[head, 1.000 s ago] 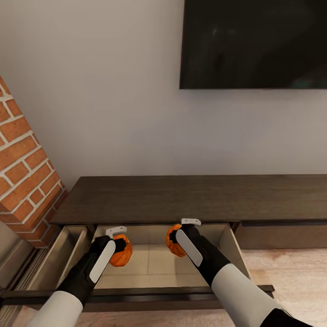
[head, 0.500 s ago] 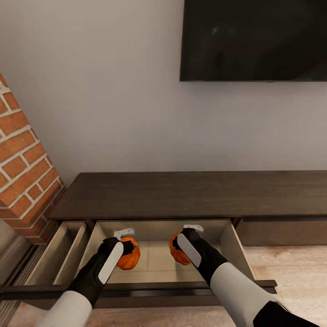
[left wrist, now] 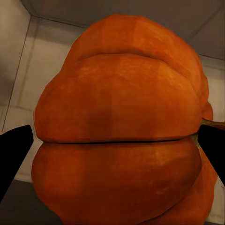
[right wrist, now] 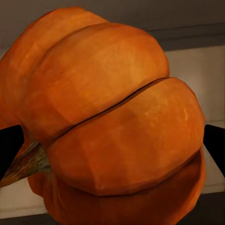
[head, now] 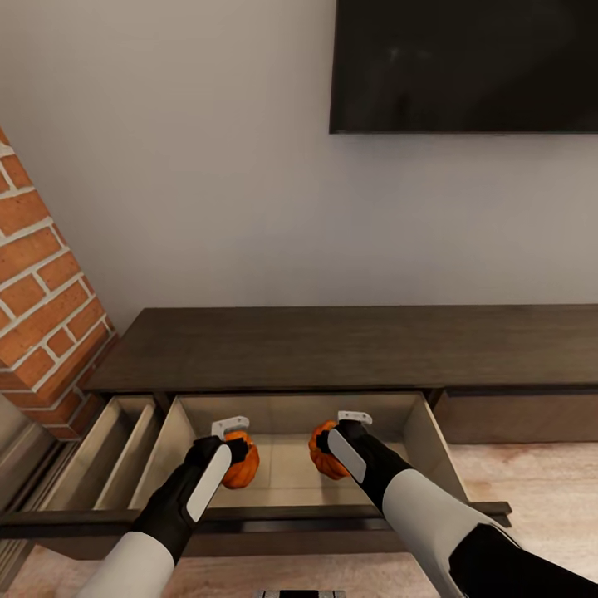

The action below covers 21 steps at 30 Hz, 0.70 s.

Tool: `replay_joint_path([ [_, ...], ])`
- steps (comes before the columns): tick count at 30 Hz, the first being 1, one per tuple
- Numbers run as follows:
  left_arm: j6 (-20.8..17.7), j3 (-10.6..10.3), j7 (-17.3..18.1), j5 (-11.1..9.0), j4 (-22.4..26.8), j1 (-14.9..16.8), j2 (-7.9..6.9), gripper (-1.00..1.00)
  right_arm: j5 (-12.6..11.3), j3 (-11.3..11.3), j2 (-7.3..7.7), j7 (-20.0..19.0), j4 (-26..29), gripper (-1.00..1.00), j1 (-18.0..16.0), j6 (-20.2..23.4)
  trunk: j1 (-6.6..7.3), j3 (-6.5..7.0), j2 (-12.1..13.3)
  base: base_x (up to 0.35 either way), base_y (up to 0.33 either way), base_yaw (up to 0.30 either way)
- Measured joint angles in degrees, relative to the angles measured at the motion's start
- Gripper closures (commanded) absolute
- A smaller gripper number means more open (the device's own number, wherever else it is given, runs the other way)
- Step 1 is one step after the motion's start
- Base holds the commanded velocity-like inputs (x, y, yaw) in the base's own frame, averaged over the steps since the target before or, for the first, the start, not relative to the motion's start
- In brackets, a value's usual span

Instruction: Place each of the two pumpkins and all three candles from the living room inside a cabinet in the living room (use any cabinet), then make sure every cabinet is closed, and position the cauldron so it is next to a table in the living room.

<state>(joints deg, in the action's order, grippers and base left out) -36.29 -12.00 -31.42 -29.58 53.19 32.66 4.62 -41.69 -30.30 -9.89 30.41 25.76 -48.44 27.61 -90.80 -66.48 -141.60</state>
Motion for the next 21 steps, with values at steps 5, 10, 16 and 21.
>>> replay_joint_path([
  [5, 1.6, -1.5, 0.0, -0.2, 0.0, 0.0, 0.06, 1.0, 0.2, 0.0, 0.0, -0.2, -0.2, 1.0, 0.0, -1.4, -0.91, -0.94, -1.6, 0.0, 0.0, 0.0],
  [10, 3.2, -4.4, 0.0, -0.1, 0.8, -0.1, -0.01, 1.0, 0.3, 0.0, 0.0, -0.2, -0.3, 1.0, -0.1, -1.7, -0.96, -1.39, -1.7, 0.0, 0.0, 0.0],
  [16, 3.3, -4.6, -0.1, -0.1, 1.4, -0.1, -0.03, 1.0, 0.3, 0.0, 0.0, -0.2, -1.4, 1.0, -0.1, -1.8, -0.96, -1.39, -1.7, 0.0, 0.0, 0.0],
  [21, 3.3, -4.6, -0.2, -0.1, 1.9, -0.1, -0.03, 1.0, 0.6, -0.1, 0.01, -0.2, -3.4, 1.0, -1.2, -2.9, -0.96, -1.39, -1.7, 0.0, 0.0, 0.0],
])
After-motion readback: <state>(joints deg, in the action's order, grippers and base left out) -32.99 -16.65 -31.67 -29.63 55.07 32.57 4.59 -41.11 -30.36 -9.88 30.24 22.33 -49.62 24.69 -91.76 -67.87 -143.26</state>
